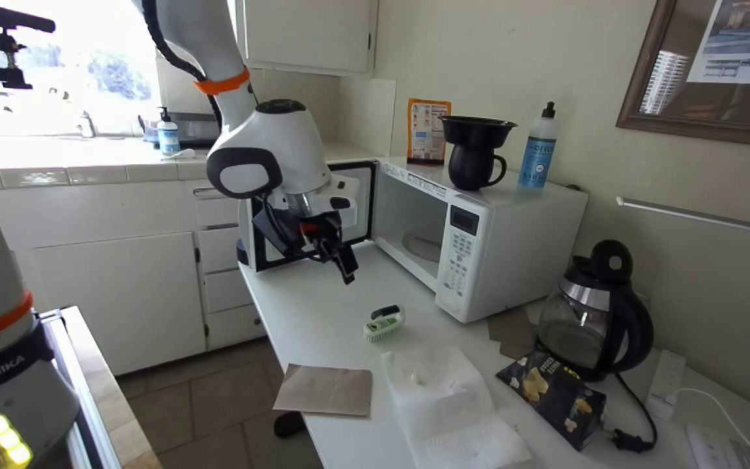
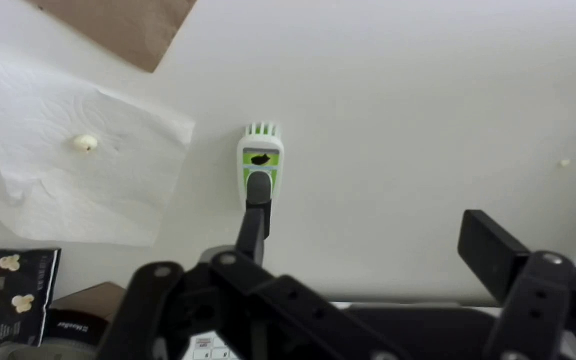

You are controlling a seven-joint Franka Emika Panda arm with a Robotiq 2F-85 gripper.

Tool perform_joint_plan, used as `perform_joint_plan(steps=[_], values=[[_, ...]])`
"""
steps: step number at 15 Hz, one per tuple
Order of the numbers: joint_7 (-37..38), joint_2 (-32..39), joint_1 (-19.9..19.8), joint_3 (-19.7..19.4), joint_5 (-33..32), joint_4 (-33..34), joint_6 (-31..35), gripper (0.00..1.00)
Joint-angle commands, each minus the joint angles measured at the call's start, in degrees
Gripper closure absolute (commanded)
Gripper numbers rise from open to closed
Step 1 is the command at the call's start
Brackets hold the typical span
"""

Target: Use the brush to scrub the inside of the microwave.

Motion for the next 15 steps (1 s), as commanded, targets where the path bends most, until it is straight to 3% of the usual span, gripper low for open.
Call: perform_joint_plan(steps=[1, 3, 4, 5, 8, 11, 15], values=[[-1.71, 7.15, -10.91, 11.55, 2.18, 4.60, 7.40, 0.00], [2.02, 12.26, -20.05, 19.83, -3.45, 6.47, 12.86, 0.00], [3.54, 15.65, -23.99, 22.19, -6.64, 6.99, 15.96, 0.00], [1.10, 8.71, -17.10, 17.28, -2.34, 4.63, 11.02, 0.00], [2.36, 14.16, -23.14, 20.91, -5.82, 6.37, 14.55, 0.00], [2.42, 15.22, -23.48, 21.29, -5.98, 7.13, 14.89, 0.00], [-0.69, 22.48, -24.04, 20.09, -11.64, 7.86, 25.53, 0.00]])
